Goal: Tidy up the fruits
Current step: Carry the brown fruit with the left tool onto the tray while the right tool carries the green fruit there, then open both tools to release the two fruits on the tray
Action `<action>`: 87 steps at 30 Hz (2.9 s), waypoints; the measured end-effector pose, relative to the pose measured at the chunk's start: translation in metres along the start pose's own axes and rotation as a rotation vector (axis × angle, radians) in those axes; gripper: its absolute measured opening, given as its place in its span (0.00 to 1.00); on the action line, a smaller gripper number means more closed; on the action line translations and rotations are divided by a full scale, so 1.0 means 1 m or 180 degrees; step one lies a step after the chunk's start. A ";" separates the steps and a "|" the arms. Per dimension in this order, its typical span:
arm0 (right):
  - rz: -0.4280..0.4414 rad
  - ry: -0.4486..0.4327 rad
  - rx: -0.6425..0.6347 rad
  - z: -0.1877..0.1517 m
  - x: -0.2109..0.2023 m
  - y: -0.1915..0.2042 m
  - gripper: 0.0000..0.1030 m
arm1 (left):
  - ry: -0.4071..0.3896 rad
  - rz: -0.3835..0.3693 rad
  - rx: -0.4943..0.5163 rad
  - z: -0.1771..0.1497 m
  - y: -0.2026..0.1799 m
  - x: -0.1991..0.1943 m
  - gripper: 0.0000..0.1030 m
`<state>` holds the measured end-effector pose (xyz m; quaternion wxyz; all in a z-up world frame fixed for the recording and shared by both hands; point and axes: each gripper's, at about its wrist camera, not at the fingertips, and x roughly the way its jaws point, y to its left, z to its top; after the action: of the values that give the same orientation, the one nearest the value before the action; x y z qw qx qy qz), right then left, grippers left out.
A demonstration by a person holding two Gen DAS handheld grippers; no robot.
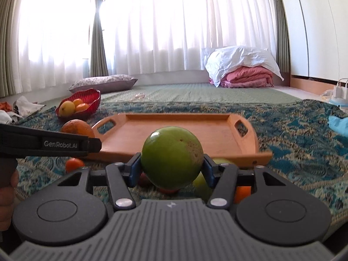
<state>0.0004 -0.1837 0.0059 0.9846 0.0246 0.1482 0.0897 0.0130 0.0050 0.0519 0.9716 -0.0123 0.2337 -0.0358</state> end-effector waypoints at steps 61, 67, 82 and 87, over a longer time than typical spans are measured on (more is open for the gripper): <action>-0.0143 0.1537 0.0159 0.070 0.204 -0.085 0.58 | 0.0989 0.0011 -0.0260 0.074 0.036 0.197 0.45; -0.0106 0.1544 0.0131 0.071 0.202 -0.084 0.59 | 0.1001 0.0018 -0.0263 0.075 0.036 0.198 0.46; -0.0055 0.1478 0.0081 0.077 0.188 -0.083 0.67 | 0.0923 0.0041 -0.0147 0.078 0.034 0.184 0.59; -0.0024 0.1430 0.0075 0.079 0.178 -0.084 0.70 | 0.0813 0.0008 -0.0098 0.078 0.033 0.171 0.73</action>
<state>0.2056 -0.2357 0.0233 0.9268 0.0150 0.3650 0.0874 0.2023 0.0255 0.0423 0.9336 -0.0224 0.3560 -0.0324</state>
